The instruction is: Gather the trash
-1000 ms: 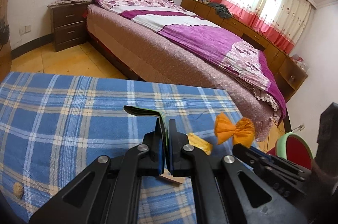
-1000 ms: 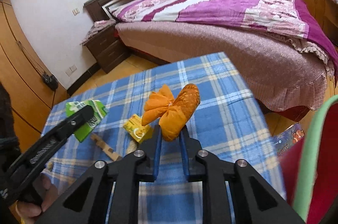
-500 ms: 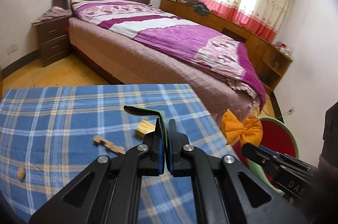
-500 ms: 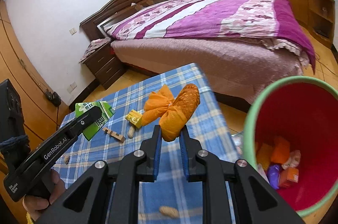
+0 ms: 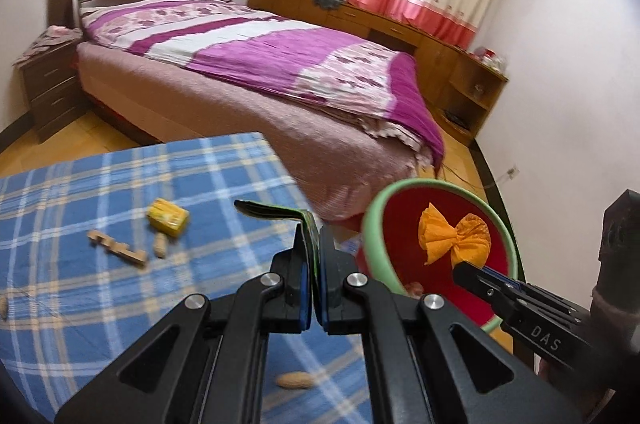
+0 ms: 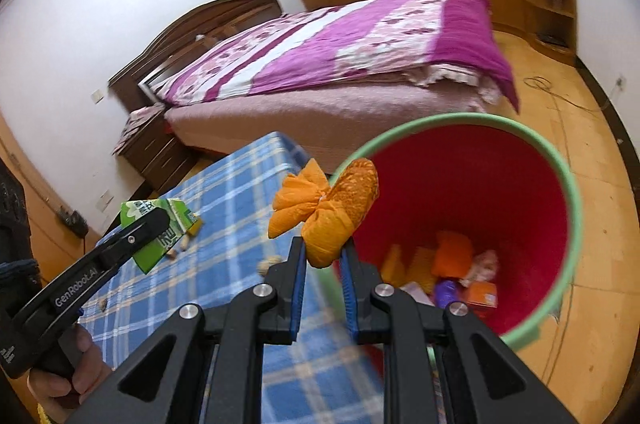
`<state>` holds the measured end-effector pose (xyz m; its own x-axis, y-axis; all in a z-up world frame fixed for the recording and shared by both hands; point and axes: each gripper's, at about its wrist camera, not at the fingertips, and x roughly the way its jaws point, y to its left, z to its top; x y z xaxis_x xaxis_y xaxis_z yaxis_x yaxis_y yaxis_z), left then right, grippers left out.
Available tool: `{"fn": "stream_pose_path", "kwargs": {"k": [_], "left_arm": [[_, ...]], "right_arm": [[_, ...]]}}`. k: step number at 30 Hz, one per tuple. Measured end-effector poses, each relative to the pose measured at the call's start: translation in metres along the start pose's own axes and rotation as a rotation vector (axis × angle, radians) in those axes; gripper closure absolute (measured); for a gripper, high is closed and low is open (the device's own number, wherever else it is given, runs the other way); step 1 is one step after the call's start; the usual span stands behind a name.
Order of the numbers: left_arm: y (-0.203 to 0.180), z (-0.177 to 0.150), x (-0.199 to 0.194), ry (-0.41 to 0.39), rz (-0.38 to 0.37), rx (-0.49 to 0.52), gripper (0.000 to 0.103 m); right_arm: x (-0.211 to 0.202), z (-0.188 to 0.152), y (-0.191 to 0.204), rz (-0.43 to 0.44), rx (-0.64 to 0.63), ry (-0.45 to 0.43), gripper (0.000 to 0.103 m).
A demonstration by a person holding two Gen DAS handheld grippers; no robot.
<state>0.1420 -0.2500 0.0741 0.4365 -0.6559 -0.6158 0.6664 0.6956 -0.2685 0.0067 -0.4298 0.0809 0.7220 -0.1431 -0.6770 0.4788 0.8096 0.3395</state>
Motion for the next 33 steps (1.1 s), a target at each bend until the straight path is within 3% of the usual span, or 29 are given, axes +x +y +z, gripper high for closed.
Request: {"fn": "stream_pose_path", "kwargs": {"k": [9, 16, 22, 33], "left_arm": [[-0.051, -0.011, 0.016, 0.060, -0.046, 0.080, 0.100], [-0.081, -0.020, 0.033, 0.100, -0.064, 0.130, 0.100], [-0.103, -0.024, 0.045, 0.123, -0.077, 0.166, 0.100], [-0.133, -0.033, 0.067, 0.165, -0.118, 0.216, 0.096]], "right_arm": [[-0.015, -0.009, -0.059, -0.065, 0.107, -0.018, 0.082], [-0.019, -0.015, -0.092, -0.062, 0.182, -0.018, 0.078], [-0.024, -0.016, -0.110, -0.050, 0.214, -0.034, 0.070], [-0.039, -0.015, -0.131, -0.040, 0.260, -0.081, 0.065]]}}
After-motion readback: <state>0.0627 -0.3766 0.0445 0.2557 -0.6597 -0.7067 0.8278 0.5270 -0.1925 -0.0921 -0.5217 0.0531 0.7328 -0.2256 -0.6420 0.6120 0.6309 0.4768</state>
